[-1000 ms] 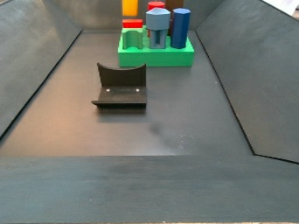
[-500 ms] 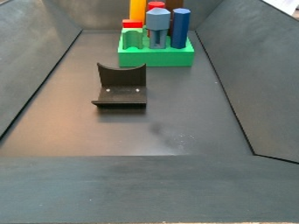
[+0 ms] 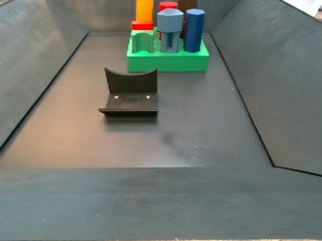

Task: Pick up the rectangle object. Move up. Move to above the board. Insert the rectangle object.
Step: Insert the rectangle object.

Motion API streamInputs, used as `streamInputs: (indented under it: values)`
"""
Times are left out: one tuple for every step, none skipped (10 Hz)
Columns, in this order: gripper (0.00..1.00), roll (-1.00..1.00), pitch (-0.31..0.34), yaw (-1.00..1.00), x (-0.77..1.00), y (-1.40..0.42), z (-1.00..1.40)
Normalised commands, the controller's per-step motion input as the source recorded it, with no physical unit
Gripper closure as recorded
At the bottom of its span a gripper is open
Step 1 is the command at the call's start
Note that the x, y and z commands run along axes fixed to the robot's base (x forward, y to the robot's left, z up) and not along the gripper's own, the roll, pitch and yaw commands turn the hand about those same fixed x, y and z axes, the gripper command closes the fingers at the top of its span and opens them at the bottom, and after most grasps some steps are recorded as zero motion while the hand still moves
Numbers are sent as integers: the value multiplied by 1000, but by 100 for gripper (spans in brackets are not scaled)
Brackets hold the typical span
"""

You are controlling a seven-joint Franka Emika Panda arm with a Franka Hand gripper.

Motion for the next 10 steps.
streamInputs:
  values:
    - [100, 119, -34, -3, -183, 234, -466]
    - [100, 137, -23, -20, -171, 240, -460]
    - [100, 123, -4, -29, -100, 214, -397]
    - [100, 44, 0, -29, -6, 34, -214]
    - [100, 47, 0, 0, 0, -217, 0]
    - [100, 6, -70, 0, -43, -40, -63]
    - [100, 74, -203, -57, 9, -11, -26]
    - [100, 313, -411, -180, 177, -137, -23]
    - [100, 334, -401, -320, 480, -63, 0]
    - [100, 330, -386, -369, 569, 0, -6]
